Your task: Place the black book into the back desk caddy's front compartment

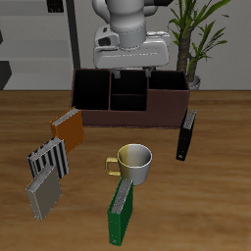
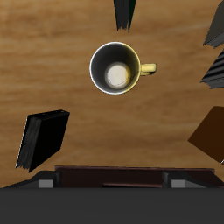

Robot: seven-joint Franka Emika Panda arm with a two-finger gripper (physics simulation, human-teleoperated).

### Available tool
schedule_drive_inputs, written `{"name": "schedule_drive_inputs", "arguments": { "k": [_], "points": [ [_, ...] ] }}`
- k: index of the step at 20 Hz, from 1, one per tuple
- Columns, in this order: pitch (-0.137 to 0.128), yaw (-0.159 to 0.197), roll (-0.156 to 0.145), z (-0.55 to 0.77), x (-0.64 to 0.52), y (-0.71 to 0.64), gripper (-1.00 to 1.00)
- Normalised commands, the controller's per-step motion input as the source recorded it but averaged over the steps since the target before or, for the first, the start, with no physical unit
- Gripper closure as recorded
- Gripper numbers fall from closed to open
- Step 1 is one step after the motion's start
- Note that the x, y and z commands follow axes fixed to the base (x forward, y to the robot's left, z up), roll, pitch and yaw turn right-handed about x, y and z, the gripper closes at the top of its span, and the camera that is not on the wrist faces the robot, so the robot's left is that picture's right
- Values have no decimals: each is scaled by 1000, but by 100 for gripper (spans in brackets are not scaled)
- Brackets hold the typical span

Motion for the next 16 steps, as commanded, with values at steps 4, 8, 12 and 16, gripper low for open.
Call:
{"name": "schedule_drive_inputs", "arguments": {
  "k": [4, 8, 12, 16],
  "points": [
    [0, -8, -32, 25, 14, -78, -100],
    [-12, -6, -41, -23, 14, -11, -100],
    [-16, -4, -23, -66, -76, 107, -100],
    [-51, 0, -41, -167, -109, 344, -100]
  ]
}}
